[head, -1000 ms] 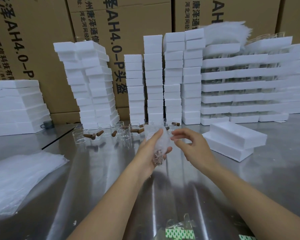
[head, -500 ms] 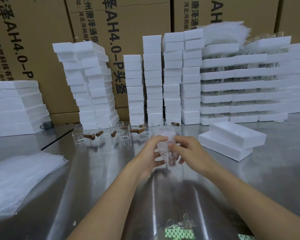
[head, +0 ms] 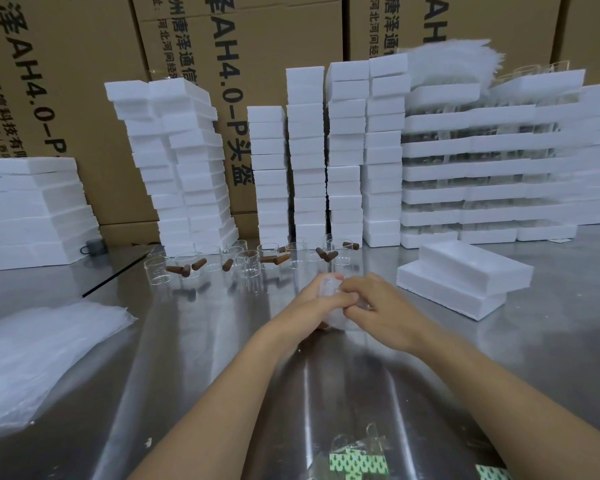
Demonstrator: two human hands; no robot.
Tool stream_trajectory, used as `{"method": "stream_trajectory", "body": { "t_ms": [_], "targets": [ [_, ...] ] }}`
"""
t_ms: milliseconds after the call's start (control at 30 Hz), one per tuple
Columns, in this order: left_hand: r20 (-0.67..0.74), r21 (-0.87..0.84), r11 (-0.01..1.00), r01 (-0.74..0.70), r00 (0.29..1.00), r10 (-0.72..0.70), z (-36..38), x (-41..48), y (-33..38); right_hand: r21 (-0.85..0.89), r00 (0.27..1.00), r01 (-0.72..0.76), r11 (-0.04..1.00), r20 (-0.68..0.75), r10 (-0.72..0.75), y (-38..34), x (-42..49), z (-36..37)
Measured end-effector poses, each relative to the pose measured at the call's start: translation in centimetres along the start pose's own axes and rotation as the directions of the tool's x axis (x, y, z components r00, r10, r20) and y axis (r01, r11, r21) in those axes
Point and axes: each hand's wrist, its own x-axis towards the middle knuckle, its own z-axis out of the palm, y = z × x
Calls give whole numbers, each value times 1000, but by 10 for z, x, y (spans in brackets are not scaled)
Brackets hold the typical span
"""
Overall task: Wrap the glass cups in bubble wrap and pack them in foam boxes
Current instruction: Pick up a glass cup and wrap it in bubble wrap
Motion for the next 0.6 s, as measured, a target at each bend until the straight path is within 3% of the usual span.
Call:
{"method": "stream_trajectory", "body": {
  "t_ms": [133,233,400,600],
  "targets": [
    [-123,-100,995,13,992,-25,-2,3,0,130,984,9,992,-179,15,-1,2,1],
    [-203,-250,968,12,977,-65,-3,7,-2,104,971,-21,994,-233,45,-1,1,0],
    [-176,-368,930,15,981,-85,-3,6,0,102,970,-52,993,-233,74,2,1,3],
    [-136,-403,910,99,977,-167,-3,2,5,143,959,35,989,-283,7,-4,1,-5]
  ]
}}
